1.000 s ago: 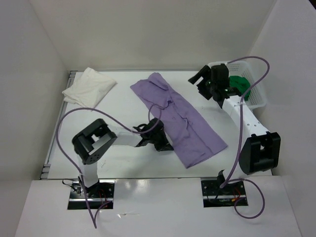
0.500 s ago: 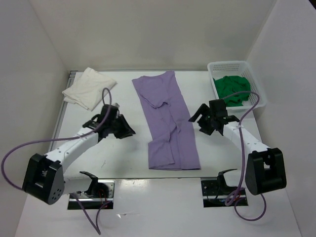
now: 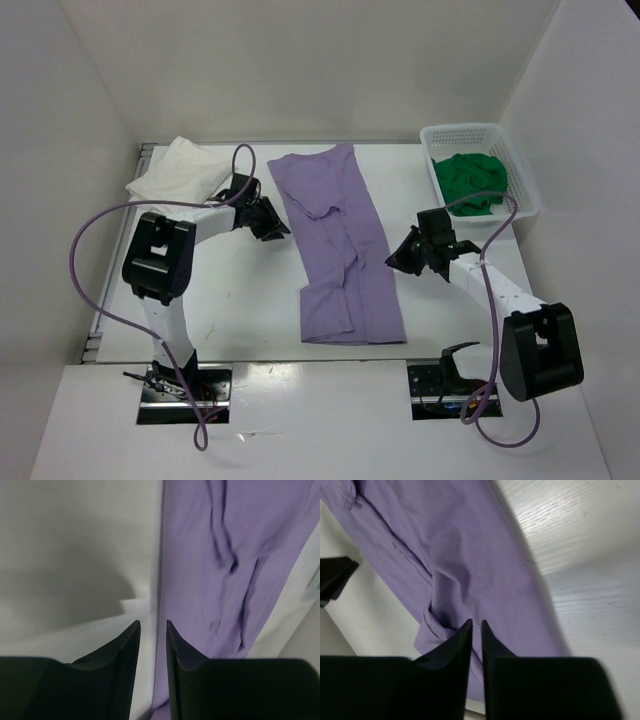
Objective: Fold and stack the t-shirts
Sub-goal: Rotate the tshirt 90 degrees, then grab the bottom of the folded rectangular tshirt with both arms, then fold the folded rectangular tshirt in 1/3 of the way
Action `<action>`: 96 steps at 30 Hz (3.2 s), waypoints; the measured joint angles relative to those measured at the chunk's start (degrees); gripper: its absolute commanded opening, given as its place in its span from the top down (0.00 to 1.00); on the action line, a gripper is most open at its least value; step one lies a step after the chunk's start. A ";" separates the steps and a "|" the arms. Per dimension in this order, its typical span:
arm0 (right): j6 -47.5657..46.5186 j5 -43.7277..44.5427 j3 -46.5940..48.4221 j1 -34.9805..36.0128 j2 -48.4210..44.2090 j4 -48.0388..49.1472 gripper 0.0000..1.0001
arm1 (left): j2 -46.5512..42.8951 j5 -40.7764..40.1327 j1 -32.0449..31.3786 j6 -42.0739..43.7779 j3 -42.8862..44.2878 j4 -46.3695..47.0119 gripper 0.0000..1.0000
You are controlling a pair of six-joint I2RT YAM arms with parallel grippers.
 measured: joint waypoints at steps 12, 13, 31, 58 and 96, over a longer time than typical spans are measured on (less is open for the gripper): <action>2.16 -0.87 -1.86 0.39 -5.38 -0.09 0.40 | 15.78 -3.85 0.35 -6.99 16.65 6.36 1.00; 2.27 -1.01 -1.92 0.39 -5.49 -0.11 0.39 | 16.39 -3.89 0.44 -7.61 17.38 6.73 1.00; 2.29 -2.60 -2.54 7.89 -0.72 -0.22 0.32 | 13.00 -2.32 12.66 -0.68 17.57 4.66 0.47; 12.92 -1.36 -15.45 20.52 -3.98 3.10 0.69 | -33.59 1.77 -10.16 -0.07 -36.50 -11.41 0.52; -6.88 -2.71 41.66 7.58 33.09 -9.31 1.00 | -9.55 -0.02 6.08 7.63 3.69 -16.52 0.99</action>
